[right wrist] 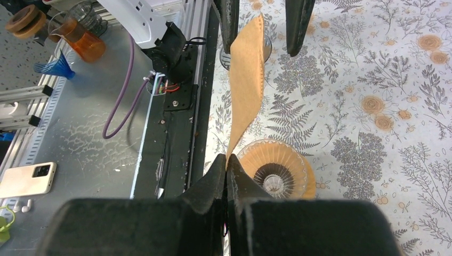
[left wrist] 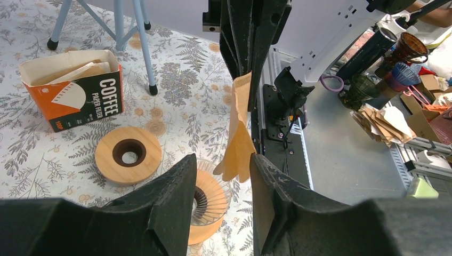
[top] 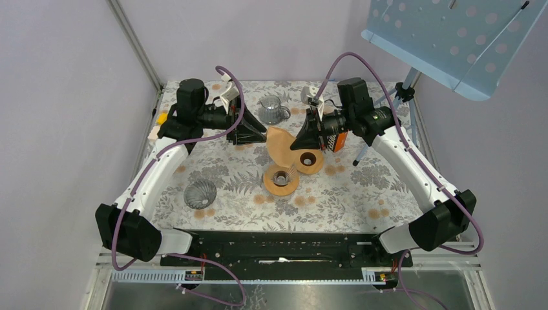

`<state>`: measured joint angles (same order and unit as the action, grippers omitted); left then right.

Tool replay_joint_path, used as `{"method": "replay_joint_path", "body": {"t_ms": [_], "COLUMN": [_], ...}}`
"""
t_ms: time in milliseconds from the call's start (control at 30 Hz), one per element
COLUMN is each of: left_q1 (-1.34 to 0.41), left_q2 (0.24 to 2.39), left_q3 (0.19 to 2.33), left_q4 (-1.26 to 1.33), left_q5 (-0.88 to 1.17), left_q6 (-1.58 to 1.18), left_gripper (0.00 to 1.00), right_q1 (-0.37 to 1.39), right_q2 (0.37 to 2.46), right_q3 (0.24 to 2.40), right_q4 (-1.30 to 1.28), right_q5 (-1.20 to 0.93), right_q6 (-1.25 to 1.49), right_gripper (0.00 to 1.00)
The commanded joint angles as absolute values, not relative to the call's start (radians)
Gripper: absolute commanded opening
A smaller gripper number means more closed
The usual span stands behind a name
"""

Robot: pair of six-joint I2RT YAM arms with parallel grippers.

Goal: Place the coffee filter in the dripper
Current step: Place the coffee filter in the coffee dripper.

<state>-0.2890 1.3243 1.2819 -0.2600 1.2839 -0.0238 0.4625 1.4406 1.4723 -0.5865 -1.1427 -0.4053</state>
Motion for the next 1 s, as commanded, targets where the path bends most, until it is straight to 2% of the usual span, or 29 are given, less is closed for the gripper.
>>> {"method": "replay_joint_path", "body": {"t_ms": [0,967], "left_q1": [-0.29,-0.288], "left_q2": [1.322,1.331], "left_q3": [1.293,1.259], "left_q4": [-0.202,-0.072], "left_q5": [1.322,1.348], "left_q6": [0.014,-0.07], "left_gripper": [0.45,0.5], "right_q1": [0.457,0.457], "right_q2": [1.428,1.393], "right_q3": [1.503,1.465], "right_q4": [-0.618,-0.61], "right_q5": [-1.187,-1.232], "right_q6": [-0.456,-0.491], "right_gripper": [0.0,0.0]}}
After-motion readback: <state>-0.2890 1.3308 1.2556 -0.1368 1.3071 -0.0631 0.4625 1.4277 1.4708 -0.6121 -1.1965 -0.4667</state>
